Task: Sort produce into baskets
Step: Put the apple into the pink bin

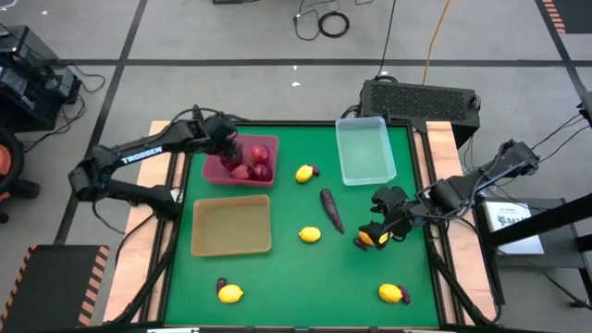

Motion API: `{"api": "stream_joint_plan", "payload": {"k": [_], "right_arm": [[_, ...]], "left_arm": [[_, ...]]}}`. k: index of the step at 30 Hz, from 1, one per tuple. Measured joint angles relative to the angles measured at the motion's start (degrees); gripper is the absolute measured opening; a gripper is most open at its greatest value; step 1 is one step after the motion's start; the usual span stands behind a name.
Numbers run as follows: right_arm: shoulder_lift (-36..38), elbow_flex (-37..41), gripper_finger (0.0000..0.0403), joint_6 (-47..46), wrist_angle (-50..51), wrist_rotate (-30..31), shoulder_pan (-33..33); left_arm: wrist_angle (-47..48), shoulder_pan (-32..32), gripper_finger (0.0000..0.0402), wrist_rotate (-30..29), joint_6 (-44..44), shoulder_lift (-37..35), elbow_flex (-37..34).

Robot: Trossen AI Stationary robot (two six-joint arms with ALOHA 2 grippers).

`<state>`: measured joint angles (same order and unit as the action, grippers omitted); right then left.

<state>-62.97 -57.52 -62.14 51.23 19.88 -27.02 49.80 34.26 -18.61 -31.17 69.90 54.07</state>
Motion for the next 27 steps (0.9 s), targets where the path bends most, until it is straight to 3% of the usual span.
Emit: {"api": "stream_joint_plan", "payload": {"k": [6,12,23,27], "right_arm": [[0.0,0.0,0.0363,0.0,-0.7,-0.2,0.1],[0.0,0.0,0.0363,-0.1,-0.7,-0.2,0.1],[0.0,0.0,0.0363,0.2,-0.4,-0.2,0.1],[0.0,0.0,0.0363,1.5,0.0,-0.2,0.1]], "left_arm": [[-7.0,3.0,0.0288,-1.5,0.0,2.0,-3.9],[-7.6,4.0,0.0288,-7.5,0.0,4.2,-4.1],[-8.0,5.1,0.0289,-5.4,0.8,8.4,-4.1],[-8.0,5.1,0.0312,-3.9,1.8,8.4,-4.1]]}}
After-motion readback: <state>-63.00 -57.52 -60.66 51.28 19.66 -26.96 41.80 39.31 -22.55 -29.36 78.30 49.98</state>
